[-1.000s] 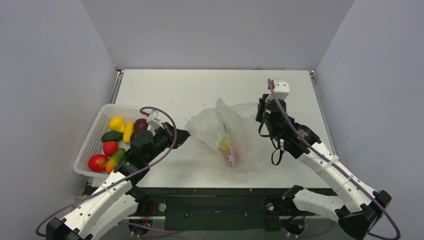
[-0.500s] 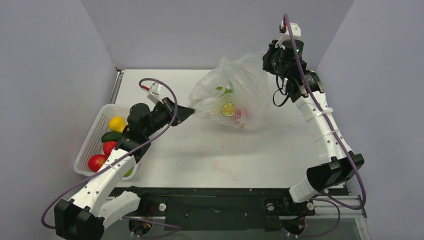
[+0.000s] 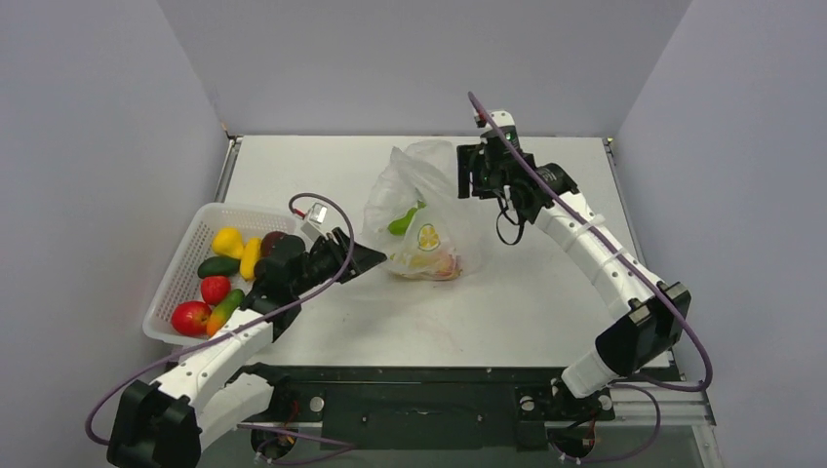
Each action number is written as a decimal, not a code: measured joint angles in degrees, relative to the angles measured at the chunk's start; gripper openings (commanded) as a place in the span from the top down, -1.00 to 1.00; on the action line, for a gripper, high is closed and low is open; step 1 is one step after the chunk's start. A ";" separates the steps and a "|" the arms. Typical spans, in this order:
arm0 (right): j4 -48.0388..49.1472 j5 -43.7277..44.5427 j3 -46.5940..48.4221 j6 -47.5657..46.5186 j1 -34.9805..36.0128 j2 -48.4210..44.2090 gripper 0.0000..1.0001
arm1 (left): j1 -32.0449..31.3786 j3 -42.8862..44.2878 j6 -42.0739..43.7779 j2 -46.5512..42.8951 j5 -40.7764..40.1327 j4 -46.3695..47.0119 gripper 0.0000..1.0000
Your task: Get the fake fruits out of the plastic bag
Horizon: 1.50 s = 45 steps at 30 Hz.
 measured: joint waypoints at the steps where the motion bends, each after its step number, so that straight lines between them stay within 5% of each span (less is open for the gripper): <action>1: -1.11 1.81 -0.55 0.11 1.68 -0.81 -0.31 | -0.02 0.09 1.09 -1.70 -0.09 -1.42 -0.12; 4: -2.60 6.08 -3.69 1.44 5.03 -5.49 -0.35 | -0.04 2.21 4.87 -7.74 -1.16 -8.11 -0.59; 8: -1.20 10.08 -8.74 4.76 7.67 -14.86 -0.43 | -0.02 10.40 12.96 -14.29 -3.91 -19.39 -0.92; 12: 7.39 12.55 -13.62 6.29 14.12 -20.85 -0.46 | -0.02 21.24 22.69 -13.03 -5.75 -25.97 -0.95; 17: 16.98 11.72 -11.82 3.65 15.89 -15.69 -0.56 | -3.78 32.81 37.62 -3.54 -11.19 -26.73 -0.95; 22: 25.88 3.28 -11.39 -2.29 14.16 -7.32 -0.59 | -13.16 28.85 54.40 3.41 -19.08 -19.10 -0.94; 28: 29.94 -7.89 -10.95 -6.49 11.34 -1.66 -0.47 | -13.94 25.88 62.77 10.49 -23.76 -14.82 -0.94; 30: 30.38 -9.20 -10.25 -6.88 10.95 -0.35 -0.27 | -13.94 25.88 62.93 12.07 -25.70 -14.05 -0.81; 33: 30.88 -10.21 -10.08 -6.95 10.67 0.79 0.36 | -13.94 25.64 61.70 13.40 -29.46 -12.92 -0.52; 35: 31.76 -10.08 -10.12 -6.08 10.62 1.01 0.70 | -13.88 24.98 59.49 13.38 -31.80 -11.28 -0.03; 36: 32.57 -9.92 -10.25 -5.55 10.62 0.98 0.81 | -13.88 24.72 58.14 13.35 -32.89 -10.54 0.55; 38: 34.91 -8.98 -11.02 -4.24 10.56 0.70 1.00 | -13.64 24.30 54.73 13.35 -34.93 -9.38 0.99; 45: 42.14 -6.99 -18.53 0.31 9.11 -6.27 1.00 | -4.83 21.57 38.60 13.05 -31.76 -5.73 1.00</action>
